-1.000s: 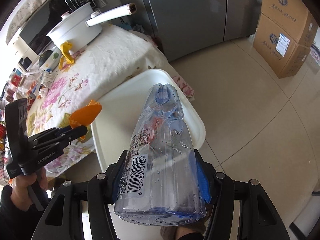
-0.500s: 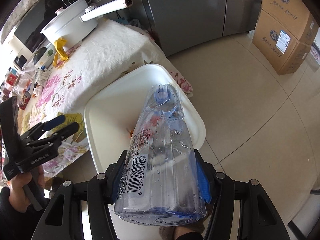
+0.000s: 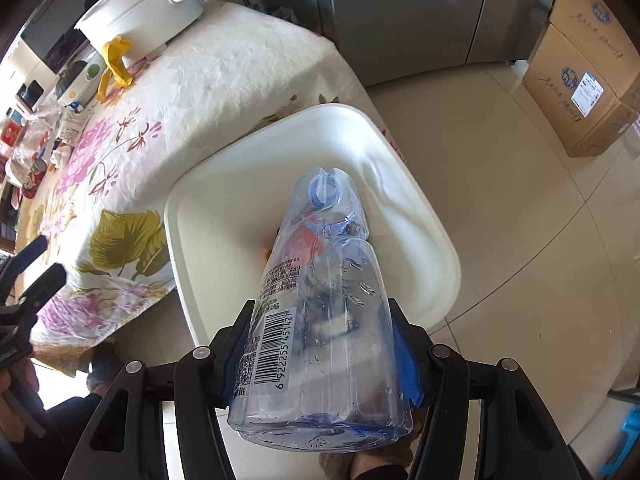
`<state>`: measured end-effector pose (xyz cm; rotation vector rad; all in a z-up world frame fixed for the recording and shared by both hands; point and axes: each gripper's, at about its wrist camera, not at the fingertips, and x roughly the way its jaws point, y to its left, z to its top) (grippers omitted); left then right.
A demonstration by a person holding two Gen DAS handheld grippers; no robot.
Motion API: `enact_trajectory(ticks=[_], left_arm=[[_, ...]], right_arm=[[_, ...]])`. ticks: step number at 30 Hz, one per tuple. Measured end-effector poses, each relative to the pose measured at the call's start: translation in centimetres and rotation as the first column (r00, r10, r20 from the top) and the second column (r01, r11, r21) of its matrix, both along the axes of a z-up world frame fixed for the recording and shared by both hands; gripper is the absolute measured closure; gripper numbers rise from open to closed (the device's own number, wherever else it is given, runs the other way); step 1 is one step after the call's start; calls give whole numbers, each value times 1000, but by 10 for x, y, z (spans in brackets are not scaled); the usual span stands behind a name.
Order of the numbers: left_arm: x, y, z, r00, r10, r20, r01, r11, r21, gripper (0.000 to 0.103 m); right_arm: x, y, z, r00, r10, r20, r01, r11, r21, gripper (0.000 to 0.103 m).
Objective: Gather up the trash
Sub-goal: 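Carry orange peel and bottle over the white bin and release both, then move both grippers back over the table toward the tissue and red can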
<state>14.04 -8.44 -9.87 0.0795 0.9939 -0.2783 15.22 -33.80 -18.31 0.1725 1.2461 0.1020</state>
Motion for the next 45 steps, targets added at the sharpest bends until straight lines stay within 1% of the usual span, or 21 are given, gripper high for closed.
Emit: enact_trajectory(ticks=[2, 4, 8, 10, 13, 20, 25, 31, 37, 45], left_arm=[[-3, 9, 4, 1000, 11, 15, -11, 1000, 8, 1], [-5, 19, 6, 1000, 20, 8, -20, 1000, 11, 1], [-13, 42, 10, 998, 68, 19, -68, 997, 24, 1], [-16, 54, 13, 995, 92, 26, -93, 995, 29, 1], [-22, 73, 16, 991, 127, 28, -128, 991, 29, 1], [-32, 116, 19, 977, 212, 12, -212, 977, 14, 0], [-39, 144, 21, 963, 268, 11, -269, 963, 5, 0], [-44, 171, 26, 946, 322, 31, -321, 947, -12, 0], [-44, 193, 30, 927, 374, 41, -374, 927, -9, 0], [-41, 221, 33, 901, 431, 58, -431, 902, -1, 0]], right_arm=[[4, 5, 0, 1000, 0, -3, 0, 1000, -6, 41], [8, 10, -1, 1000, 3, -9, -3, 1000, -6, 41], [16, 23, -2, 1000, 18, -17, -18, 1000, -5, 39], [17, 29, 4, 1000, 11, -4, -11, 1000, 0, 28], [17, 39, 17, 999, 8, 33, -8, 1000, 9, 23], [14, 61, 47, 994, 6, 106, -11, 999, 52, 22], [14, 86, 71, 985, 32, 172, -39, 998, 40, 22], [15, 119, 94, 969, 76, 234, -88, 995, 38, 21], [21, 155, 105, 958, 114, 265, -131, 990, 46, 21], [33, 199, 111, 946, 151, 286, -173, 983, 54, 20]])
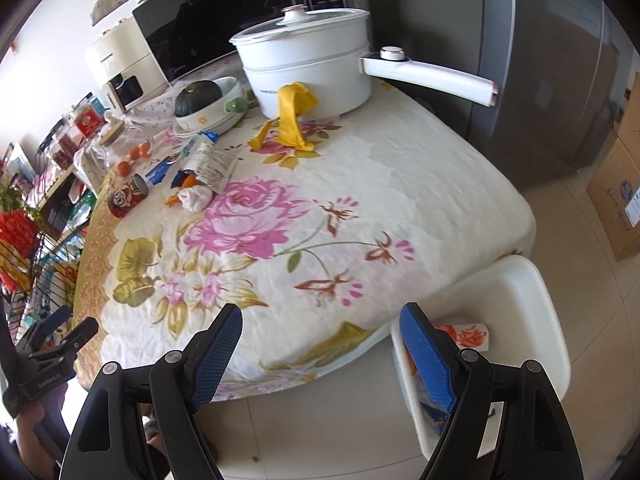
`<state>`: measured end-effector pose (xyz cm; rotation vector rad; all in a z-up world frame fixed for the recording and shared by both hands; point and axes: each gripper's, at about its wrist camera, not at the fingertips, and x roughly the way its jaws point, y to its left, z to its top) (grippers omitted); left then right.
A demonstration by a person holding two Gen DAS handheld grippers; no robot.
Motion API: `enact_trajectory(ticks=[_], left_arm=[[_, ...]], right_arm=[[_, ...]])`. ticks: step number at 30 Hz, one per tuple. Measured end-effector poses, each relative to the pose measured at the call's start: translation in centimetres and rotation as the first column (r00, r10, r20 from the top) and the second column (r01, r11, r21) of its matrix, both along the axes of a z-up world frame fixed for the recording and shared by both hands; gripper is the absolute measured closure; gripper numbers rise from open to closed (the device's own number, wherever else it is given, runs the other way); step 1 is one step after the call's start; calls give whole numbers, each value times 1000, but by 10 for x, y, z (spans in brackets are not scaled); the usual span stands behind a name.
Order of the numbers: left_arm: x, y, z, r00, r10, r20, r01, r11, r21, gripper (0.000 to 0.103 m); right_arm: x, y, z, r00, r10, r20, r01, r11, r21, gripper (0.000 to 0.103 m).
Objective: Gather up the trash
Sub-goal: 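Move both grippers back over the table toward the tissue and red can, then grasp the crumpled white tissue with the right gripper while the left grasps the red can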
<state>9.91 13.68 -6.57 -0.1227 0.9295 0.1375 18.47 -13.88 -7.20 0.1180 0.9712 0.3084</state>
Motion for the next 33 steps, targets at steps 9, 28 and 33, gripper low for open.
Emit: enact_trajectory(ticks=[9, 28, 33], left_arm=[[13, 36, -1, 996, 85, 4, -85, 996, 22, 0], [42, 103, -41, 957, 276, -86, -279, 960, -20, 0], [47, 107, -45, 958, 271, -91, -274, 962, -16, 0]], right_arm=[[17, 41, -3, 999, 38, 11, -37, 999, -21, 20], [89, 153, -46, 994, 102, 46, -103, 995, 2, 20], [109, 174, -56, 991, 114, 72, -115, 993, 20, 22]])
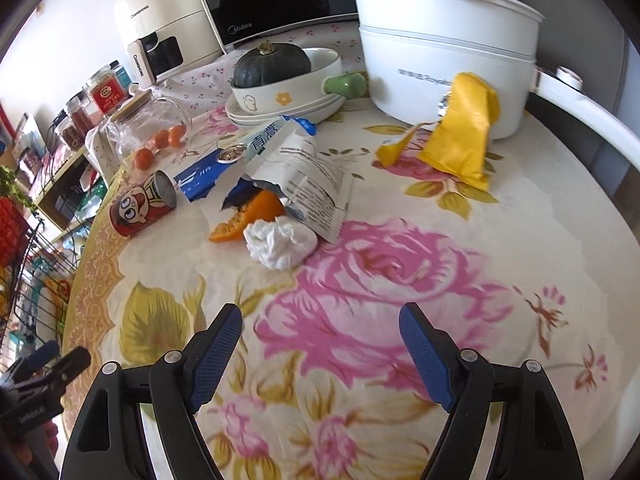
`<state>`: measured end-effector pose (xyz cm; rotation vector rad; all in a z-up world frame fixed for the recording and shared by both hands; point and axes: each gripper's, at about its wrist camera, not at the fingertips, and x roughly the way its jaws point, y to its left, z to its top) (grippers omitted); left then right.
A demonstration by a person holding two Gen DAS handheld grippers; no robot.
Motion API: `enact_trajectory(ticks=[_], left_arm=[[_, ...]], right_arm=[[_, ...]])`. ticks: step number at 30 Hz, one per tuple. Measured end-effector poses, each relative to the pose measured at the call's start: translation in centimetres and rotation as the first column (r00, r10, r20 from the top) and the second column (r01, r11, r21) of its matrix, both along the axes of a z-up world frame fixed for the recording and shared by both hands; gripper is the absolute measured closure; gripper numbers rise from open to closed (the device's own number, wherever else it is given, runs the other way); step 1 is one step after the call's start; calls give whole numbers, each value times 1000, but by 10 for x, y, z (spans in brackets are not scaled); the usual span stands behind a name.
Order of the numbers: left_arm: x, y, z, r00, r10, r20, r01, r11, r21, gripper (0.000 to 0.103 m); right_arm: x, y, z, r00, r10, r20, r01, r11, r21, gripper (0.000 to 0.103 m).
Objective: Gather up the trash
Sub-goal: 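Grasp the crumpled white tissue with the right gripper while the left grasps the red can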
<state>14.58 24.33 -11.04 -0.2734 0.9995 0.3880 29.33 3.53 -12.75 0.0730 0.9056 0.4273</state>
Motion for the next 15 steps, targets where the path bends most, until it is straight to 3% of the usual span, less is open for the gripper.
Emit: enact_trajectory(ticks=[4, 11, 15], left_arm=[[2, 3, -3, 1000, -6, -2, 6, 1000, 5, 0], [5, 7, -7, 1000, -3, 13, 4, 1000, -23, 0], [8, 1, -6, 999, -24, 47, 26, 999, -30, 0]], right_arm=[[13, 9, -5, 1000, 11, 11, -11, 999, 32, 32], [30, 24, -14, 1000, 18, 14, -19, 995, 97, 38], [38, 27, -21, 1000, 22, 9, -23, 992, 121, 58]])
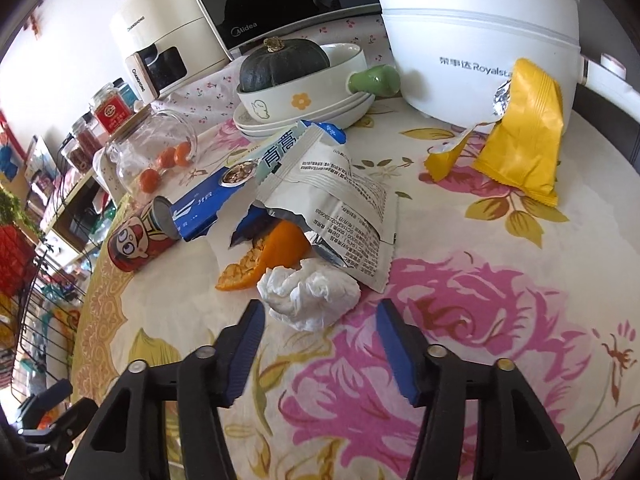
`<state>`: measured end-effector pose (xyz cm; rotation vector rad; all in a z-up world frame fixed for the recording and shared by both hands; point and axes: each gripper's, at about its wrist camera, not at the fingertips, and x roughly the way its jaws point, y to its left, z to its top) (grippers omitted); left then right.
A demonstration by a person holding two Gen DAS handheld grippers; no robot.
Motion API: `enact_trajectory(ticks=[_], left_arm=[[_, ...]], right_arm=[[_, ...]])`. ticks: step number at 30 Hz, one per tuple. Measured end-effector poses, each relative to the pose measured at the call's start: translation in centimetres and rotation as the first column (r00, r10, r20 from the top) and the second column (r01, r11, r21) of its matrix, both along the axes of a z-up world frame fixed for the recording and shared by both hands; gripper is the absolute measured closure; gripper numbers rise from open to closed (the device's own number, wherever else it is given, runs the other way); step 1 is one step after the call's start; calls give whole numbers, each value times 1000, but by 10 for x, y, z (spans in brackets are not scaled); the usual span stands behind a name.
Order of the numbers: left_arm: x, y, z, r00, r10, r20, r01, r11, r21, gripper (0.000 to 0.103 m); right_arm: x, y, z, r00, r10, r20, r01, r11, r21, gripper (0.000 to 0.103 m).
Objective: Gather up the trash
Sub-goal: 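Grasp the crumpled white tissue with the right gripper while the left grasps the red can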
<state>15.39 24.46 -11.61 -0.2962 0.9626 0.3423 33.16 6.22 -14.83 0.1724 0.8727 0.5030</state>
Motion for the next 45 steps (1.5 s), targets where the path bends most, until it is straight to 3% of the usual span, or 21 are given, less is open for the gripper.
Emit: enact_trajectory(ticks=[1, 4, 11, 15, 19, 26, 29, 34, 39, 43, 45], left_arm=[[1, -3, 1, 1000, -10, 14, 10, 1000, 8, 0], [6, -11, 5, 998, -49, 43, 48, 999, 25, 0], [16, -28, 7, 989, -146, 28, 144, 989, 45, 0], [31, -25, 12, 979, -204, -11, 204, 973, 109, 0], [63, -11, 19, 957, -286, -45, 290, 947, 140, 0], [125, 22, 20, 933, -338, -123, 359, 896, 263, 0], [146, 28, 16, 909, -389, -151, 417, 858, 298, 0], [171, 31, 6, 864, -477, -162, 503, 831, 237, 1], [178, 27, -5, 846, -501, -183, 531, 826, 189, 17], [172, 25, -5, 857, -491, -159, 512, 846, 150, 31], [166, 24, -4, 865, -481, -141, 498, 859, 122, 46]], right_arm=[[1, 0, 0, 1000, 6, 6, -6, 1000, 3, 66], [0, -4, 3, 999, 20, 25, -20, 999, 31, 73], [-10, -32, 12, 1000, 8, 6, -9, 998, 62, 75], [-20, -49, 22, 1000, 20, 1, -20, 999, 30, 75], [-32, -61, 31, 998, 68, 6, -68, 998, -12, 75], [-44, -92, 49, 993, 121, 11, -120, 993, -21, 75], [-47, -109, 49, 993, 119, 2, -119, 992, -26, 75], [-47, -130, 44, 995, 101, -25, -102, 994, -32, 75], [-48, -141, 41, 995, 93, -32, -94, 995, -45, 75], [-51, -144, 40, 996, 85, -34, -87, 995, -52, 75], [-54, -146, 42, 996, 81, -30, -82, 995, -50, 75]])
